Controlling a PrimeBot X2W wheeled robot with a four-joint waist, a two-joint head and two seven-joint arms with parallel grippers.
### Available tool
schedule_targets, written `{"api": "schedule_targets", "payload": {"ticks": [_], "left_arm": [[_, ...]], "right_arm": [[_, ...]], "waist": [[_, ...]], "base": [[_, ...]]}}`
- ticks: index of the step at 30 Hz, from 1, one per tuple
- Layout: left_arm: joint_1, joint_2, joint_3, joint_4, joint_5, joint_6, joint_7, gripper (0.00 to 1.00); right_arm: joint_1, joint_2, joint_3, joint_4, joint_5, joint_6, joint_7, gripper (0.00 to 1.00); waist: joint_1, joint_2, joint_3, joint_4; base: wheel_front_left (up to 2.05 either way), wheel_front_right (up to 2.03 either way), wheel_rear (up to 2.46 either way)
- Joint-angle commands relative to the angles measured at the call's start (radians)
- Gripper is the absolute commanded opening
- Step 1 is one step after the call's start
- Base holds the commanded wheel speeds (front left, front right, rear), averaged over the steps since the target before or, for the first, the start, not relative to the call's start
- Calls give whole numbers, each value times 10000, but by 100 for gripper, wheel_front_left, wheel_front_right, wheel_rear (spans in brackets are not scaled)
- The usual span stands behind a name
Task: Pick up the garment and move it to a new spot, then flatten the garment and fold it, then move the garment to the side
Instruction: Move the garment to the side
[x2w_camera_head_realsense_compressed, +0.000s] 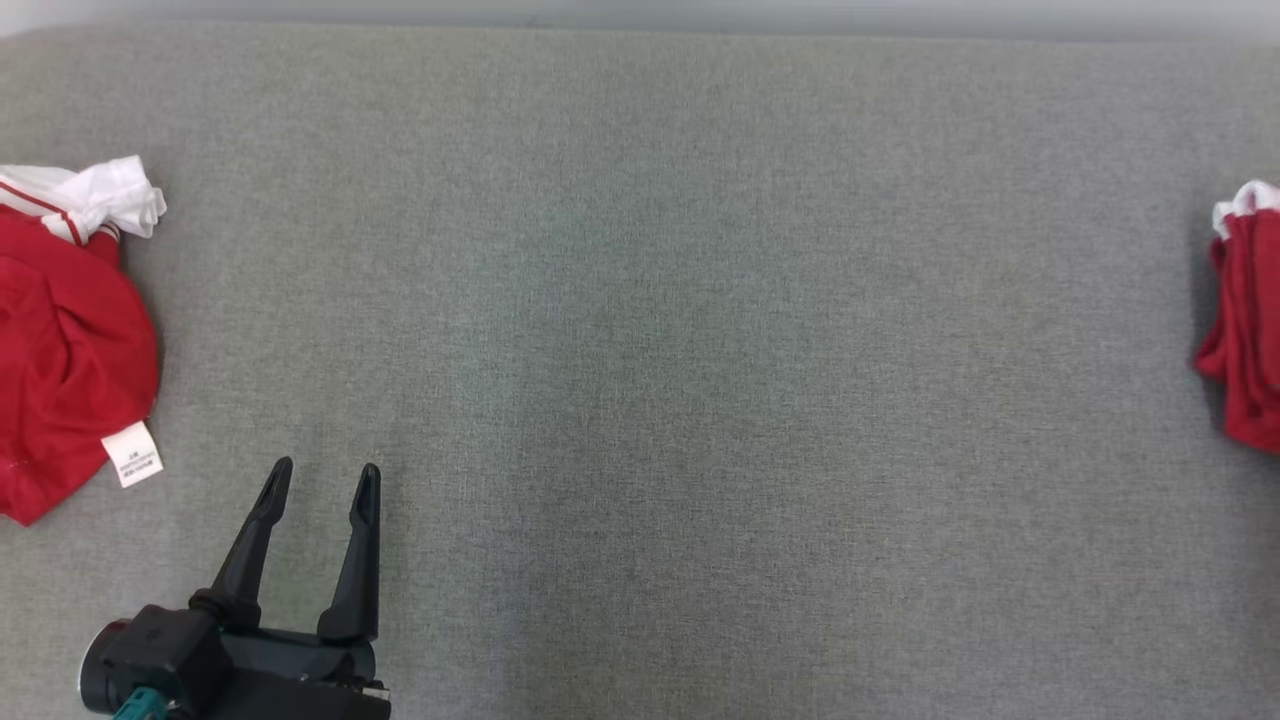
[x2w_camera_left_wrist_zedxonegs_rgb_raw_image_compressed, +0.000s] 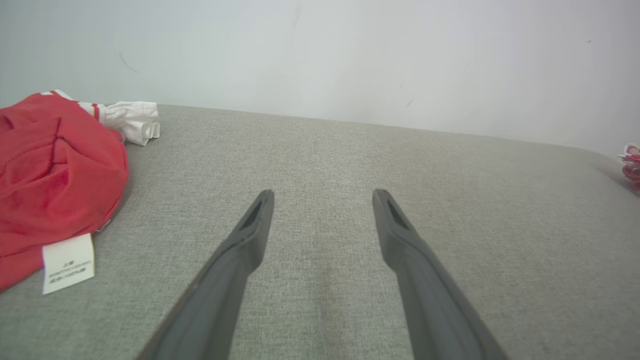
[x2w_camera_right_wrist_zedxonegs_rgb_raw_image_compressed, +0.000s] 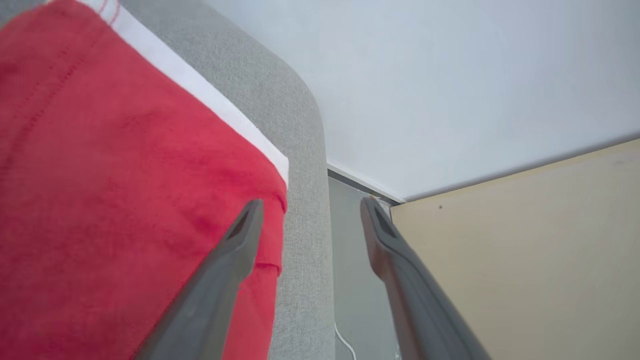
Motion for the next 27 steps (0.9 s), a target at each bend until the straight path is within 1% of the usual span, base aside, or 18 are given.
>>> {"api": "schedule_targets", "payload": {"ticks": [1,4,7,11,14,16,20,22,25,27], "left_arm": [[47,56,-29,27,-53,-11,7,100],[89,48,-66,154,-117,-19,2,100],[215,-22,-73,232,-144,-7,-9,100],[443,-113,-55,379,16,155,-21,100],[742,-267,-1,525,61,294,-28,100],[949,-357,64,567,85,397,-31,100],[1436,-495,178,634,223,524,-35,100],[1679,-563,294,574,287,613,-35,100],[1961,-611,409,515,390,602,-36,100],[2112,-643,495,503,476,601,-37,100]], "right_arm": [[-171,-17,-33,205,-50,-23,-299,100],[-639,3,195,989,-157,-23,-1431,100],[-1024,253,486,1759,120,-21,-2325,100],[-1179,979,1067,2398,1015,-21,-3482,100],[-674,1658,1260,2439,2028,-23,-4082,100],[-175,2230,1460,2203,2788,-21,-4306,100],[1121,3036,2139,1115,4070,-21,-4579,100],[1883,3268,2663,379,4445,-21,-4583,100],[2749,3558,3031,-816,4958,-21,-4538,100],[3360,3884,3179,-1507,5181,-21,-4388,100]], "waist": [[0,-1,-201,-17],[0,-1,-508,8],[0,-1,-922,57],[0,-1,-1654,157],[0,-1,-2278,273],[0,-1,-2680,334],[0,-1,-3405,440],[0,-1,-3634,413],[0,-1,-3835,344],[0,-1,-3957,314]], "base": [[0,0,0],[0,0,0],[0,0,0],[0,0,0],[0,0,0],[0,0,0],[0,0,0],[0,0,0],[0,0,0],[0,0,0]]}}
